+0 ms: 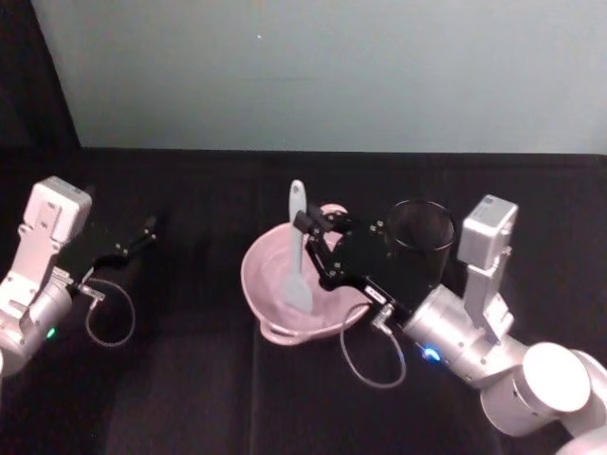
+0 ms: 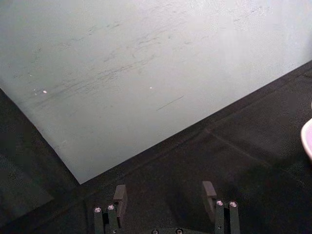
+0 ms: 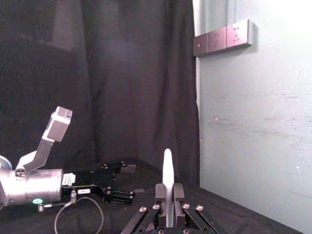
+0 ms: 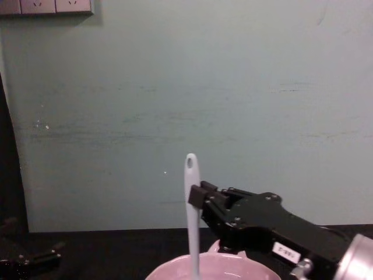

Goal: Use the one hand to pick up the spoon and stir the clear water in the bowl.

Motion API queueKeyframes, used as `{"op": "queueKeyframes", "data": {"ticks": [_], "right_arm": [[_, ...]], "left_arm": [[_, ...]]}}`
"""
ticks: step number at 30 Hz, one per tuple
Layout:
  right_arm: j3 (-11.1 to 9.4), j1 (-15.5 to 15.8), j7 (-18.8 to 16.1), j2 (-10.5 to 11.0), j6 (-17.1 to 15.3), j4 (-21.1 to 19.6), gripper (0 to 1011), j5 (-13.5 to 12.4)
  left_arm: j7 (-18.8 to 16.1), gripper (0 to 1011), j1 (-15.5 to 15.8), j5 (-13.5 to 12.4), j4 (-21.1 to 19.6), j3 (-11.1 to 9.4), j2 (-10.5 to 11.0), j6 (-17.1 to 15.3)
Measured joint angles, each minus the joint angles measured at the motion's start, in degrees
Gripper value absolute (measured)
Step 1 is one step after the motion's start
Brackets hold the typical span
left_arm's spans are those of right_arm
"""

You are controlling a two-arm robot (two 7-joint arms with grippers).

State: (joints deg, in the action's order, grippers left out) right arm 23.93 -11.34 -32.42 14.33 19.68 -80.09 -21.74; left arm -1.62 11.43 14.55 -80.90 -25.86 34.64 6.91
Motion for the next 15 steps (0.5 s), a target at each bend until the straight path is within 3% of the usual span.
{"op": "queueKeyframes", "data": {"ticks": [8,15], "right_arm": [[1.2,-4.1,0.4,-2.4,1.4,5.4,108,1.3],[0.8,-8.0,2.3,-4.6,4.2,11.5,107,3.4]], "left_arm": [[0.0,1011,0.0,0.0,0.0,0.0,0.0,0.0],[0.0,1011,0.0,0.0,0.0,0.0,0.0,0.0]]}}
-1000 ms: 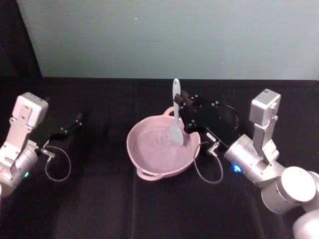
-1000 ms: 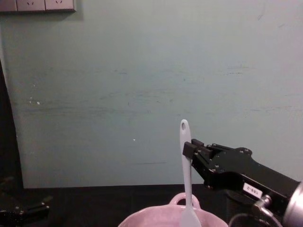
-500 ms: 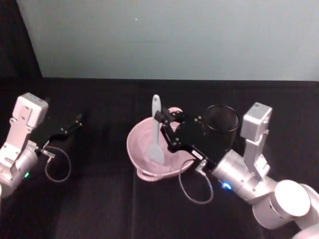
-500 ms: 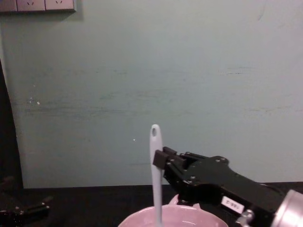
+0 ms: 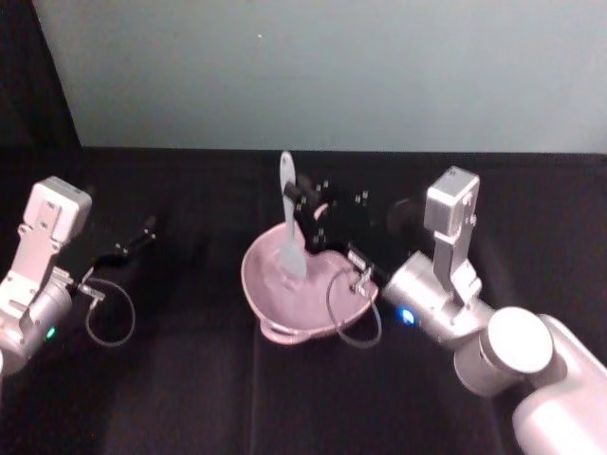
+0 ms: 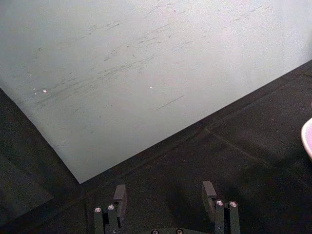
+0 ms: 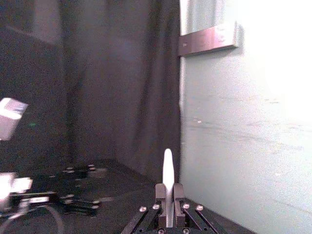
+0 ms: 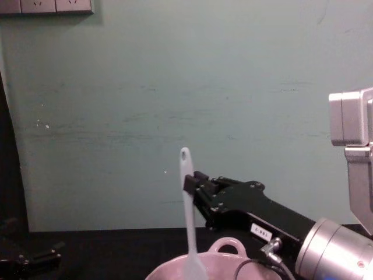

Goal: Use the one hand to pick up the spoon and stir the clear water in the bowl.

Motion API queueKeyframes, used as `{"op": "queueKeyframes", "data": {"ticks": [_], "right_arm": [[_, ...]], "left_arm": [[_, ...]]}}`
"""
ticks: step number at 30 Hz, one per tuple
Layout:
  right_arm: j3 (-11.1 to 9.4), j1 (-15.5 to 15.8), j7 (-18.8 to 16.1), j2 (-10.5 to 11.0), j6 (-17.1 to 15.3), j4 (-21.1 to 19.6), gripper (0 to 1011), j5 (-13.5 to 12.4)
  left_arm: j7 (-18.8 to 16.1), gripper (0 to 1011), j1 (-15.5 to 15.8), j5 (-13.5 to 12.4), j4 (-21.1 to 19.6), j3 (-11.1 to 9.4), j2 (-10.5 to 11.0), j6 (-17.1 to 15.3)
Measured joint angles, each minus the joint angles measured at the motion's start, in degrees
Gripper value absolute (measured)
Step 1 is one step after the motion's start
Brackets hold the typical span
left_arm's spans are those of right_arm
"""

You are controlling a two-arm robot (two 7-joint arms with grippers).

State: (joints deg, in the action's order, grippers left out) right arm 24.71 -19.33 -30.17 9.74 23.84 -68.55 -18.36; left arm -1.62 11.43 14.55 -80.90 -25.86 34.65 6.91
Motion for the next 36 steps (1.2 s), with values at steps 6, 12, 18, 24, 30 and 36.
{"op": "queueKeyframes", "data": {"ticks": [6,12,18,24,30,36], "right_arm": [[-1.9,-1.7,1.3,-0.3,1.4,2.6,108,0.9],[-3.8,-0.1,1.1,1.8,0.1,-0.2,107,0.0],[-4.5,4.0,-1.5,4.6,-3.0,-6.1,107,-3.4],[-3.6,7.1,-3.3,6.0,-5.4,-10.6,108,-6.1],[-1.4,7.2,-3.9,5.5,-6.8,-11.4,107,-7.3],[0.2,5.0,-3.3,3.7,-6.3,-8.7,107,-6.4]], "left_arm": [[0.0,1011,0.0,0.0,0.0,0.0,0.0,0.0],[0.0,1011,0.0,0.0,0.0,0.0,0.0,0.0],[0.0,1011,0.0,0.0,0.0,0.0,0.0,0.0],[0.0,1011,0.0,0.0,0.0,0.0,0.0,0.0],[0.0,1011,0.0,0.0,0.0,0.0,0.0,0.0],[0.0,1011,0.0,0.0,0.0,0.0,0.0,0.0]]}}
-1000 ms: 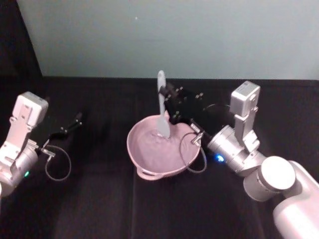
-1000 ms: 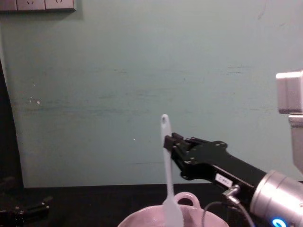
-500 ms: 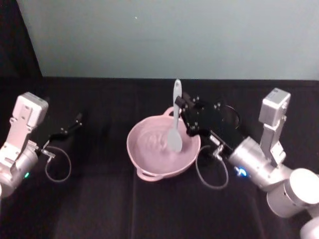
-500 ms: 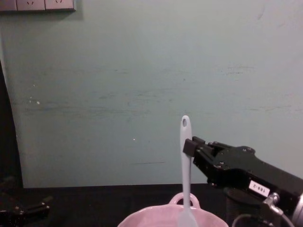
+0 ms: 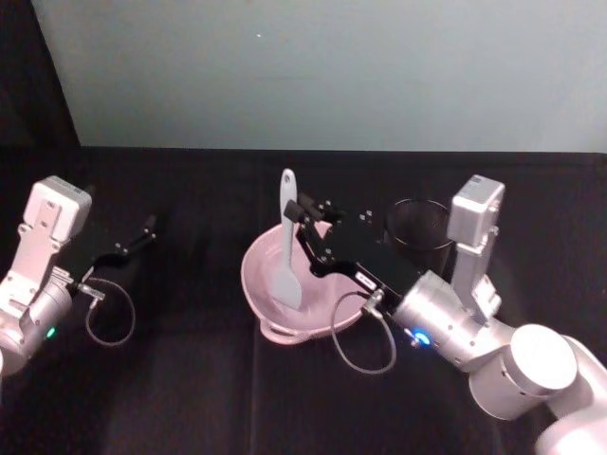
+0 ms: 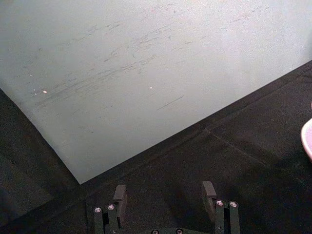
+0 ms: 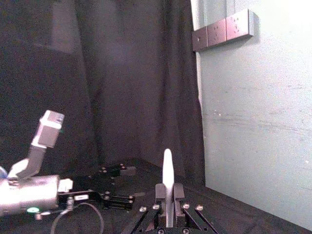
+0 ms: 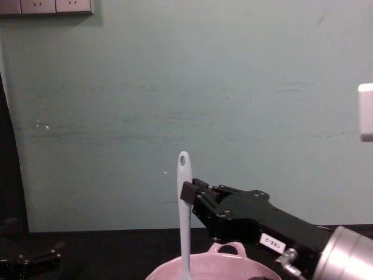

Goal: Use the one hand to pick up the spoon and stir the clear water in the bowl.

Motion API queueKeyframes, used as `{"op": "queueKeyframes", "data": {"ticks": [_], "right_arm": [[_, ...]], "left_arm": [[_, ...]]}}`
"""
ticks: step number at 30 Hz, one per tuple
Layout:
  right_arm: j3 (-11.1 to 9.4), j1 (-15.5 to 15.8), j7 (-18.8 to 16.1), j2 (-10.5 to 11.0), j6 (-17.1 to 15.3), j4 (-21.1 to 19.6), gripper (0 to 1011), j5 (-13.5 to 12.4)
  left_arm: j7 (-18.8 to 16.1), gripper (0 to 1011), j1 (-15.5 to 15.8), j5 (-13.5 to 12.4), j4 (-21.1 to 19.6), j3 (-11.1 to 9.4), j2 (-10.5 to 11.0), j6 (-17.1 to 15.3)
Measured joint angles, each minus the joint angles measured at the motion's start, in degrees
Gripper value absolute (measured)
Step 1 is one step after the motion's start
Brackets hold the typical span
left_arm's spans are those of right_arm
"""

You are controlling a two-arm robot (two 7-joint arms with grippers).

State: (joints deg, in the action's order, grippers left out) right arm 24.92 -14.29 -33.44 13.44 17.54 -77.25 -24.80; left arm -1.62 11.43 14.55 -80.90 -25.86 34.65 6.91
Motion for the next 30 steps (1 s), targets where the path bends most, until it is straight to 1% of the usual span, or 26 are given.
{"op": "queueKeyframes", "data": {"ticks": [5,9,10,11,15,20,23,25,28,29,30], "right_arm": [[0.6,-3.0,2.0,-2.1,2.2,5.0,107,2.7],[-0.1,-5.1,3.6,-3.1,4.2,8.5,107,4.6],[-0.1,-5.1,3.6,-3.1,4.2,8.5,107,4.6],[-0.6,-5.5,4.1,-3.3,4.7,9.1,108,5.1],[-1.7,-6.0,4.9,-3.0,5.3,9.7,108,6.1],[-3.2,-4.6,5.0,-1.4,4.6,7.2,107,6.0],[-4.2,-2.3,4.1,0.6,3.2,3.9,107,4.9],[-4.4,-1.3,3.6,1.3,2.5,2.5,108,4.3],[-4.5,1.3,2.2,2.7,1.0,-0.6,108,2.7],[-4.5,1.3,2.2,2.7,1.0,-0.6,107,2.7],[-4.3,2.1,1.8,3.1,0.6,-1.5,107,2.2]], "left_arm": [[0.0,1011,0.0,0.0,0.0,0.0,0.0,0.0],[0.0,1011,0.0,0.0,0.0,0.0,0.0,0.0],[0.0,1011,0.0,0.0,0.0,0.0,0.0,0.0],[0.0,1011,0.0,0.0,0.0,0.0,0.0,0.0],[0.0,1011,0.0,0.0,0.0,0.0,0.0,0.0],[0.0,1011,0.0,0.0,0.0,0.0,0.0,0.0],[0.0,1011,0.0,0.0,0.0,0.0,0.0,0.0],[0.0,1011,0.0,0.0,0.0,0.0,0.0,0.0],[0.0,1011,0.0,0.0,0.0,0.0,0.0,0.0],[0.0,1011,0.0,0.0,0.0,0.0,0.0,0.0],[0.0,1011,0.0,0.0,0.0,0.0,0.0,0.0]]}}
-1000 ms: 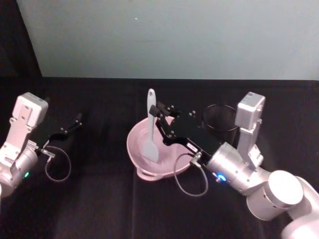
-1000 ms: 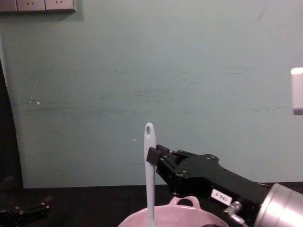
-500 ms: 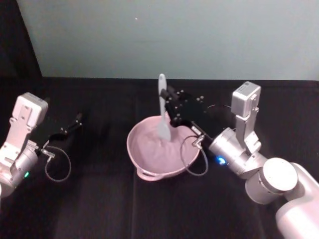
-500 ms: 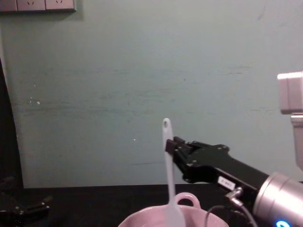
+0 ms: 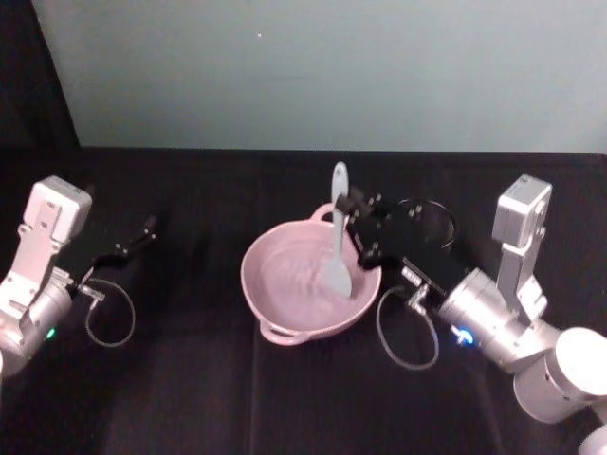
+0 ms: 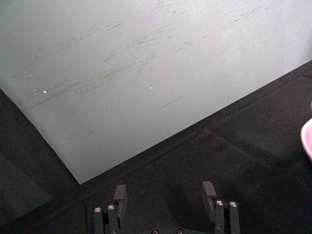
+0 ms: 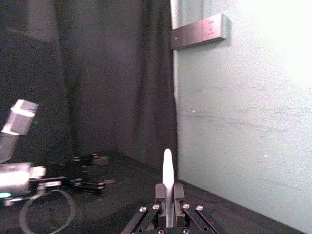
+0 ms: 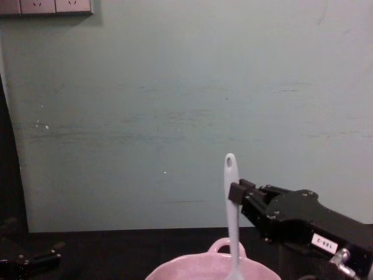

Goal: Use the one hand to pick up the spoon and stir the clear water in the bowl.

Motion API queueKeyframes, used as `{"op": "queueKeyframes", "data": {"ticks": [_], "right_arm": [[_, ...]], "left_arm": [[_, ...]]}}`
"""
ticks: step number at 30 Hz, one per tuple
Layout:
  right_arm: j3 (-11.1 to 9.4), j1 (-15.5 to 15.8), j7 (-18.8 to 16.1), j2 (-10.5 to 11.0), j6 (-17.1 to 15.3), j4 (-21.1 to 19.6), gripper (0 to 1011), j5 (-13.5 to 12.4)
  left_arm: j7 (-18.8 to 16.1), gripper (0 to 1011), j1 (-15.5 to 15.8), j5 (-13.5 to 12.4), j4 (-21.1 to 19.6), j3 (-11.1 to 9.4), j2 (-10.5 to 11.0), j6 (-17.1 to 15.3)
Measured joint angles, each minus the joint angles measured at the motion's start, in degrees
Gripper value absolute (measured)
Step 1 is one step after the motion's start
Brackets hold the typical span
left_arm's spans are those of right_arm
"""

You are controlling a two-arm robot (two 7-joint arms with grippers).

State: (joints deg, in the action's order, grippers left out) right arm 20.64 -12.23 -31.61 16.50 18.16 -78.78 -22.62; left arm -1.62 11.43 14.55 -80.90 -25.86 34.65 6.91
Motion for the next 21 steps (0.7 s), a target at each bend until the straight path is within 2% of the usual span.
{"op": "queueKeyframes", "data": {"ticks": [5,10,16,21], "right_arm": [[1.4,1.7,-1.0,0.3,-1.1,-2.3,107,-1.1],[3.6,1.6,-1.4,-0.6,-1.2,-2.9,107,-1.2],[5.2,-0.7,-0.7,-2.8,0.5,-0.1,108,0.7],[5.2,-4.8,2.1,-5.6,3.2,6.5,107,4.0]], "left_arm": [[0.0,1011,0.0,0.0,0.0,0.0,0.0,0.0],[0.0,1011,0.0,0.0,0.0,0.0,0.0,0.0],[0.0,1011,0.0,0.0,0.0,0.0,0.0,0.0],[0.0,1011,0.0,0.0,0.0,0.0,0.0,0.0]]}}
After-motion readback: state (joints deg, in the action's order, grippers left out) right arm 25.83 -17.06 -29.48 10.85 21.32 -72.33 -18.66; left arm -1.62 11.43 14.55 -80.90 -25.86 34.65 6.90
